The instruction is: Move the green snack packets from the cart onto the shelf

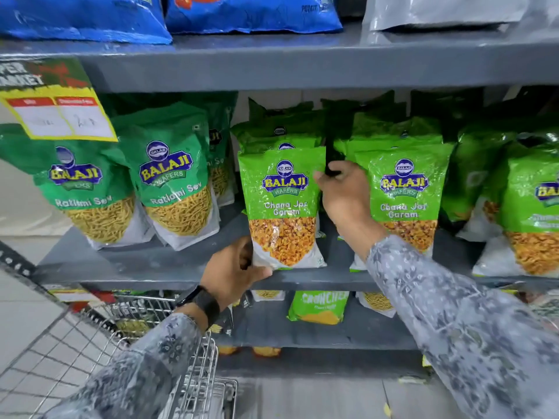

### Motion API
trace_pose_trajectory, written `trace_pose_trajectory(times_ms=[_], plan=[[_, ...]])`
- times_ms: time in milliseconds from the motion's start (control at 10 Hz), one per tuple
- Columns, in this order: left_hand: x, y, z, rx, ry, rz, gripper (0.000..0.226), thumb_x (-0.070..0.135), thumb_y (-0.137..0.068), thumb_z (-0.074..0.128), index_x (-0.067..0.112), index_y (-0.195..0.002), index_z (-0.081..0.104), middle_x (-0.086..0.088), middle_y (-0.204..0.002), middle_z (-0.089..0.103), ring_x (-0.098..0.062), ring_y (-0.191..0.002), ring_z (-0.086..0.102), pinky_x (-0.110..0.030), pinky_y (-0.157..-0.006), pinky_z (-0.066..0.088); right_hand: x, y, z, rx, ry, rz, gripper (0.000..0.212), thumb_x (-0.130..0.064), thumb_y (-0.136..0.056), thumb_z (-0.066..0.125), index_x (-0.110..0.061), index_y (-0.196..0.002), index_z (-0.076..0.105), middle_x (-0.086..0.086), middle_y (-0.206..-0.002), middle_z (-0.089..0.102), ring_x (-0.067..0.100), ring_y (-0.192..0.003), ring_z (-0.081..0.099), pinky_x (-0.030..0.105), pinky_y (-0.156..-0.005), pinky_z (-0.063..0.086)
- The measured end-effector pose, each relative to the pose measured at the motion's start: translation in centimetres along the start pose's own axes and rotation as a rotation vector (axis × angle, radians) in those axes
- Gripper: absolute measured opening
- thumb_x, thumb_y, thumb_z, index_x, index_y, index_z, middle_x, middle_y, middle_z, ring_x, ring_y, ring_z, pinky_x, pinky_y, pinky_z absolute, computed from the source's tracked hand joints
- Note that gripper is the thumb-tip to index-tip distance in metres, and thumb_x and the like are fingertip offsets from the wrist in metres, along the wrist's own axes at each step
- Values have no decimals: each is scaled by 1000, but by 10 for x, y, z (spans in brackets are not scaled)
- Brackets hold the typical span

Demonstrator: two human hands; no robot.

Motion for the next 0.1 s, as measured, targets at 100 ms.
trace_pose_trajectory(times_ms=[100], plan=[[7,33,-12,114,20,18,65,43,-80,80,33,-140,55,16,-110,72,-1,-105,70,-21,-86,54,-5,45,-22,-77,147,-168,51,-34,-90,73,-10,-133,60,-18,-78,72,-16,-73,66,3,-65,42]])
Point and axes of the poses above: each hand's wrist, its own y-axis away from the middle knuckle, its own z-axis out of the palm, x = y × z, the point moved 4 cm from there along -y, towards the middle knuckle
